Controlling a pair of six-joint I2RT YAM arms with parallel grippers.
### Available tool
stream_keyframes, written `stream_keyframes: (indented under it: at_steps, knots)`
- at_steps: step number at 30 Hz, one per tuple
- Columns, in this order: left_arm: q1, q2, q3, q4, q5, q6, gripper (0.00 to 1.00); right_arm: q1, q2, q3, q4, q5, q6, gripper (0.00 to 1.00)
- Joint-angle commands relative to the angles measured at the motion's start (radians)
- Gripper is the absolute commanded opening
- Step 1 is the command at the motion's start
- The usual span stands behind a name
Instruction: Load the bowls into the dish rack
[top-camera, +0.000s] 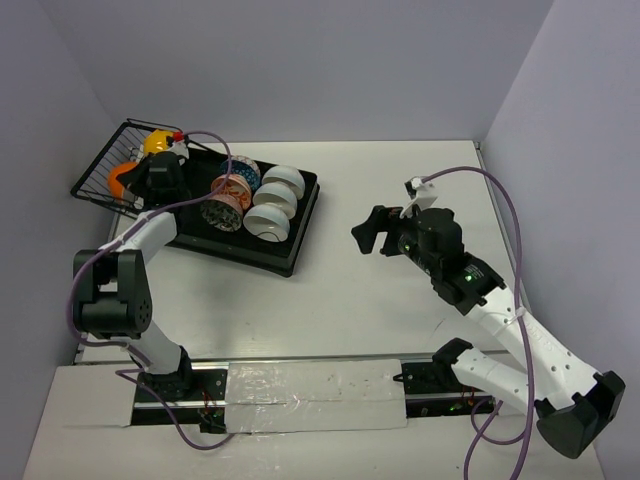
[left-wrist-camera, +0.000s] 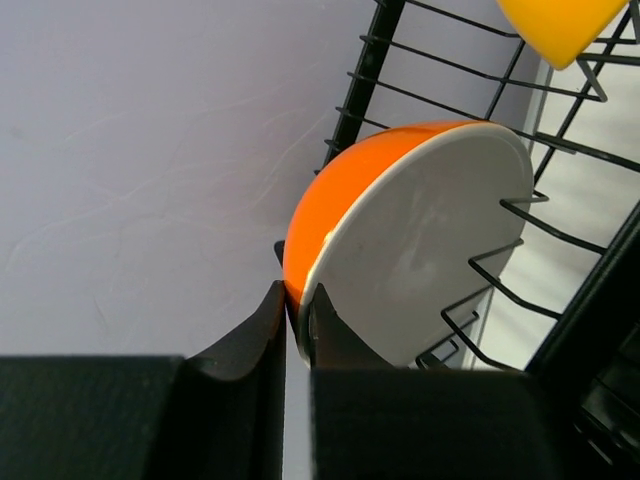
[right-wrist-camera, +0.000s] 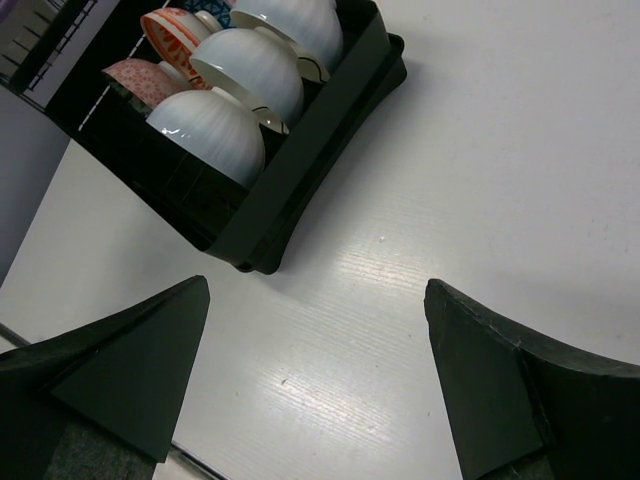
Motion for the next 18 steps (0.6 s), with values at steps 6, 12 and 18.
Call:
stream_keyframes:
  at_steps: [6, 12, 18]
  knots:
    - [-0.06, -0.063, 0.055, -0.224, 0.009, -0.216, 0.19, -0.004, -0.038, -0.008, 0.028, 0.027, -0.016, 0.95]
    - [-0.084, -0.08, 0.069, -0.281, 0.008, -0.301, 0.35, -0.004, -0.043, -0.004, 0.024, 0.032, -0.015, 0.95]
    - [-0.113, -0.097, 0.074, -0.344, 0.009, -0.381, 0.57, -0.004, -0.054, -0.007, 0.014, 0.03, -0.01, 0.95]
